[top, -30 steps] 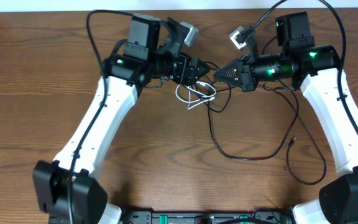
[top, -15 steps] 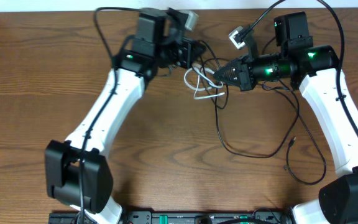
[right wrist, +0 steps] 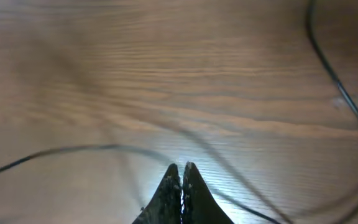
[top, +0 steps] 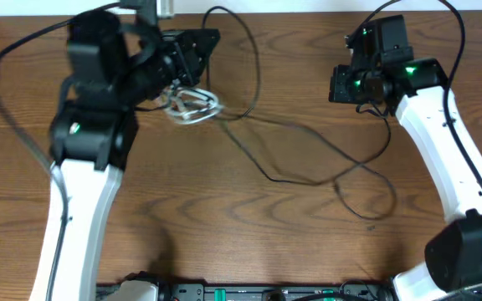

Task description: Untangle cables

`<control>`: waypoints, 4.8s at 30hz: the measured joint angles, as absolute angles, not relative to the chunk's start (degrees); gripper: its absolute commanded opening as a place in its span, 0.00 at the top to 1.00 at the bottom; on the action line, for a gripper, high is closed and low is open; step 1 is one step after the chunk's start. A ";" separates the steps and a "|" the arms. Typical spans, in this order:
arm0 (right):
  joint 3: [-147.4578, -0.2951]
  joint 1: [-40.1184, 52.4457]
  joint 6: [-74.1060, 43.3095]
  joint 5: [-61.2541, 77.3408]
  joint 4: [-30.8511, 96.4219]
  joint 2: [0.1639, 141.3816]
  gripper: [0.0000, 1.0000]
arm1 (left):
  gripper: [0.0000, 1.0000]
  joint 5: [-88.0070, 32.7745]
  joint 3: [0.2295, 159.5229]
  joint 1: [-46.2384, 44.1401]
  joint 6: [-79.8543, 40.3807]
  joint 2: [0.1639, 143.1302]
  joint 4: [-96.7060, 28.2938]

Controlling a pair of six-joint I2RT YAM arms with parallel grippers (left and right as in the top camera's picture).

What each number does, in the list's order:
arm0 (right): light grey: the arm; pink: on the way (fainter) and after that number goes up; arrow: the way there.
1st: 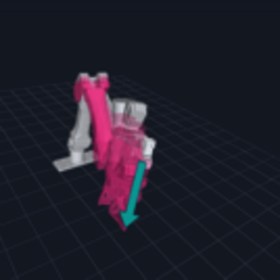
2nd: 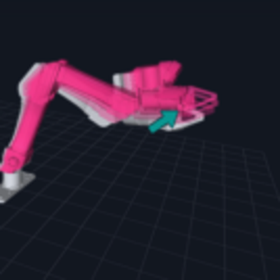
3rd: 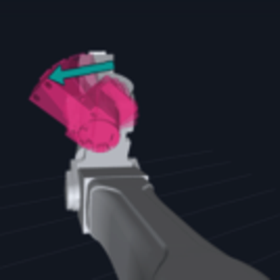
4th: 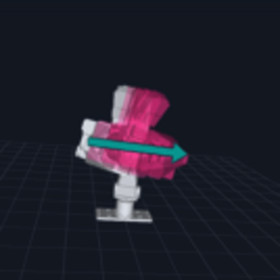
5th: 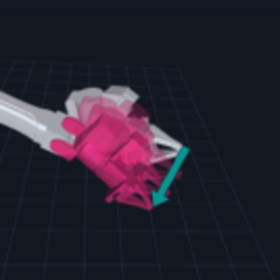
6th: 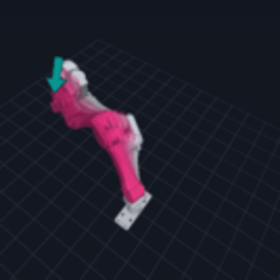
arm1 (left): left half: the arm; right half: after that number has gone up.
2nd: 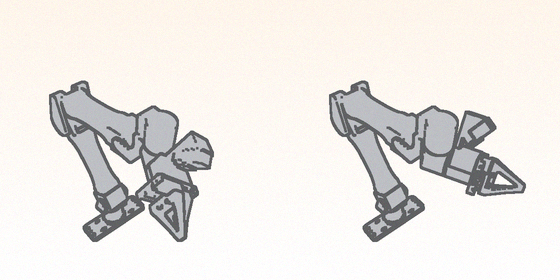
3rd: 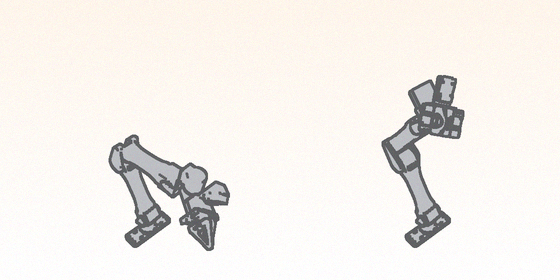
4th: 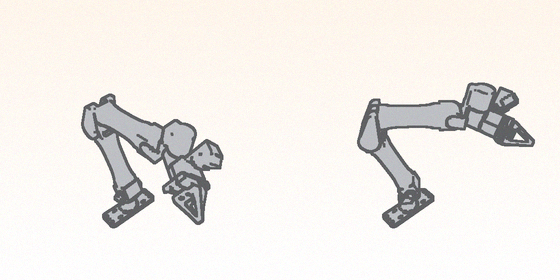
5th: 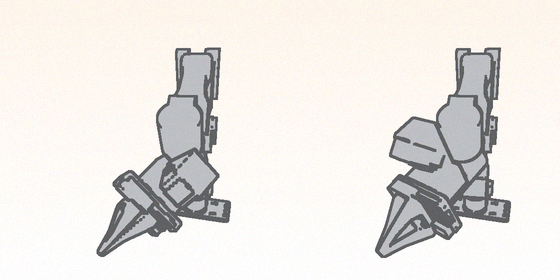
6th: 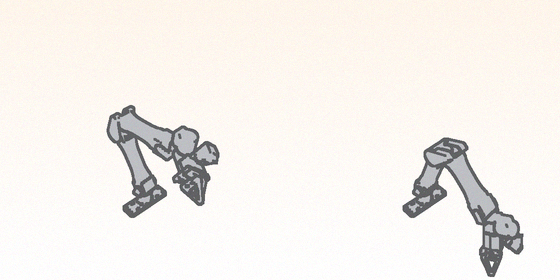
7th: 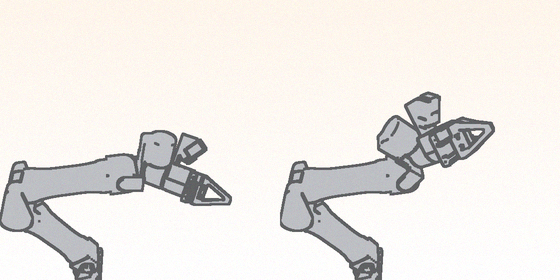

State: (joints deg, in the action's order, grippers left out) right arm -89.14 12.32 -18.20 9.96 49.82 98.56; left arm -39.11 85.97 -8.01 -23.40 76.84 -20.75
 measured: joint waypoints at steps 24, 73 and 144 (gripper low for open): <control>-89.08 13.50 -0.82 55.11 40.03 102.26 0.01 | 0.93 -31.22 86.15 -6.37 -29.89 78.98 -22.15; -89.89 -1.02 -14.22 9.93 50.37 111.90 0.99 | 0.92 -36.01 86.17 10.76 -28.84 80.47 -29.76; -92.84 -8.75 -19.88 6.15 62.37 106.02 0.29 | 0.93 -23.70 65.69 -16.58 -5.98 104.88 -27.03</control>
State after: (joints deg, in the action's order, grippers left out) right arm -92.84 -8.75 -19.88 6.15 62.37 106.02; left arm -23.70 65.69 -16.58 -5.98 104.88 -27.03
